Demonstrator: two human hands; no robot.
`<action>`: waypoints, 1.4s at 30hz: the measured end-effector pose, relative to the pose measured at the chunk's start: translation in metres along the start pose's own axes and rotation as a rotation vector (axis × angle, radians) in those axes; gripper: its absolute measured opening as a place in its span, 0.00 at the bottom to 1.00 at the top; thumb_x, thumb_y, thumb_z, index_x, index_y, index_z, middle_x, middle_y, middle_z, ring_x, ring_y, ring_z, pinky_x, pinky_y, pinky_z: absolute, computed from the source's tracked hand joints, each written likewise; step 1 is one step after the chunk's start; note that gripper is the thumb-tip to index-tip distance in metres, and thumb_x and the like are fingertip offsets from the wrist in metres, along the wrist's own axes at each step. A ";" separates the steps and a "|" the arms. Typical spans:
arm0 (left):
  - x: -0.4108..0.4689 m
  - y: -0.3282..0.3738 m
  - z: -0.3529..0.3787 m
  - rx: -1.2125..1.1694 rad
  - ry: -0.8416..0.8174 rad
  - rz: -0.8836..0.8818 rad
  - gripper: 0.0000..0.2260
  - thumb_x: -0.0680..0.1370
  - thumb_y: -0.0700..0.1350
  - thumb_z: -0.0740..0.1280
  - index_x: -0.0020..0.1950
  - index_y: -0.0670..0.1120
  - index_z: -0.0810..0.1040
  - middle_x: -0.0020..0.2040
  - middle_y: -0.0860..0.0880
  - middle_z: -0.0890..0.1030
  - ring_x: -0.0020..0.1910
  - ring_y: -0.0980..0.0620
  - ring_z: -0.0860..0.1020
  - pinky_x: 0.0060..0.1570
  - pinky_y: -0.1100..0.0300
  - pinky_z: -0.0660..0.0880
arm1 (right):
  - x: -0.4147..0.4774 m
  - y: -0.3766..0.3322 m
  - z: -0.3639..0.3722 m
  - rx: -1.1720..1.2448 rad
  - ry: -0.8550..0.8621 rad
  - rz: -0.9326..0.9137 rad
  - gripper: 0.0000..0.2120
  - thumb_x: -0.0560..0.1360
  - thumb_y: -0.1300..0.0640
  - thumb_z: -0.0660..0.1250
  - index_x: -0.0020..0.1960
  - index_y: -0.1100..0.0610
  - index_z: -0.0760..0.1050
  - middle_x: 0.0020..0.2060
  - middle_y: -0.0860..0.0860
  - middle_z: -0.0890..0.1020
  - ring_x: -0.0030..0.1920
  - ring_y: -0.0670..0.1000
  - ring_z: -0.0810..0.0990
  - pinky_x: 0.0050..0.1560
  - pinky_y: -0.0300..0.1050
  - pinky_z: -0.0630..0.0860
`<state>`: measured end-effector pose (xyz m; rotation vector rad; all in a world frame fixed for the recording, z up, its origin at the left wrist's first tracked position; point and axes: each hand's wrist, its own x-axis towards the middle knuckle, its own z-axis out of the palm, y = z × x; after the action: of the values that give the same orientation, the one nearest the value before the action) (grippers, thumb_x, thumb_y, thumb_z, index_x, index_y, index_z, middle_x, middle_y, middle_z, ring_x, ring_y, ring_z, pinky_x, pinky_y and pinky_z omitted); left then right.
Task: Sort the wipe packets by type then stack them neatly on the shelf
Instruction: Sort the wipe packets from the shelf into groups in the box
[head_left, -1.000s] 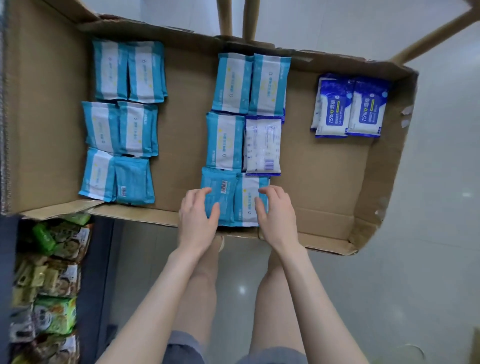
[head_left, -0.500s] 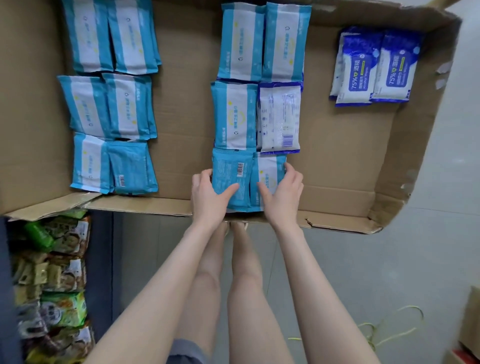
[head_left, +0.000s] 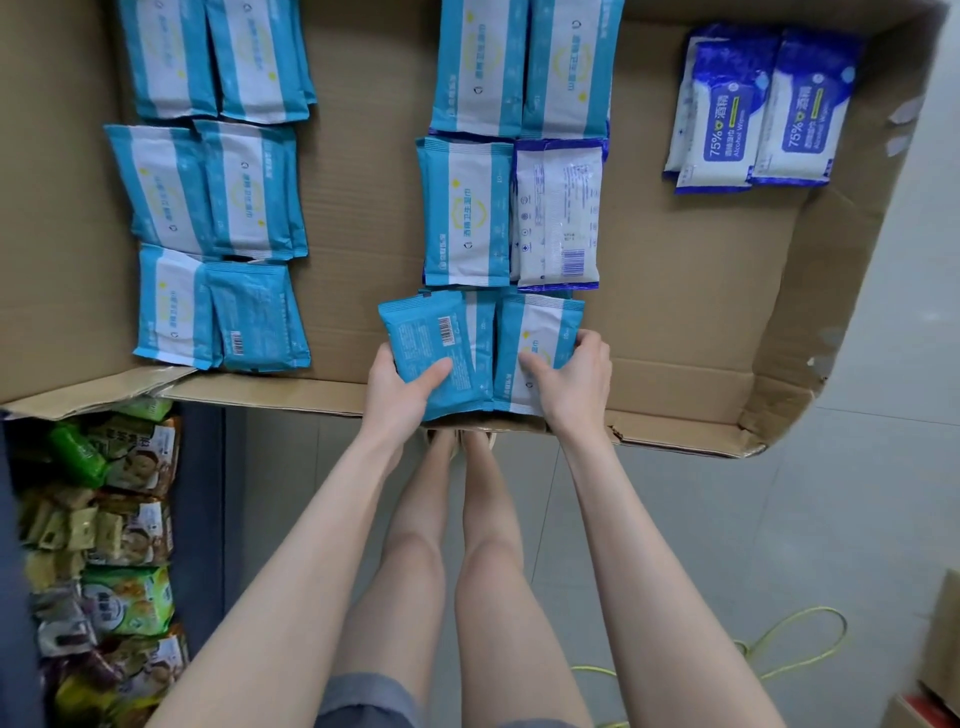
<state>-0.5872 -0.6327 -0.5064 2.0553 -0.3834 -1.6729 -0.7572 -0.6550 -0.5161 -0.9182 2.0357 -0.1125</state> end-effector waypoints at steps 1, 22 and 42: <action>0.000 -0.001 0.002 0.018 0.014 0.016 0.17 0.75 0.41 0.70 0.62 0.47 0.69 0.56 0.52 0.78 0.52 0.58 0.78 0.47 0.64 0.77 | 0.000 0.001 0.000 -0.008 -0.002 -0.001 0.25 0.70 0.54 0.72 0.61 0.62 0.67 0.59 0.57 0.70 0.60 0.57 0.68 0.60 0.48 0.66; -0.020 0.003 0.014 0.146 0.100 0.108 0.15 0.75 0.43 0.70 0.57 0.46 0.66 0.56 0.49 0.76 0.54 0.52 0.78 0.52 0.57 0.77 | -0.020 0.004 -0.022 0.358 -0.130 -0.024 0.13 0.71 0.61 0.69 0.53 0.54 0.73 0.47 0.49 0.81 0.49 0.51 0.81 0.50 0.48 0.78; -0.055 0.050 -0.149 -0.254 -0.009 0.156 0.15 0.79 0.44 0.63 0.66 0.47 0.70 0.60 0.50 0.80 0.57 0.53 0.79 0.56 0.54 0.77 | -0.101 -0.131 0.033 0.617 -0.515 -0.112 0.15 0.77 0.62 0.66 0.62 0.56 0.69 0.55 0.51 0.81 0.52 0.47 0.82 0.50 0.42 0.79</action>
<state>-0.4510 -0.6228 -0.4109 1.7870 -0.3078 -1.5516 -0.6240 -0.6763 -0.4155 -0.5847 1.3487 -0.4842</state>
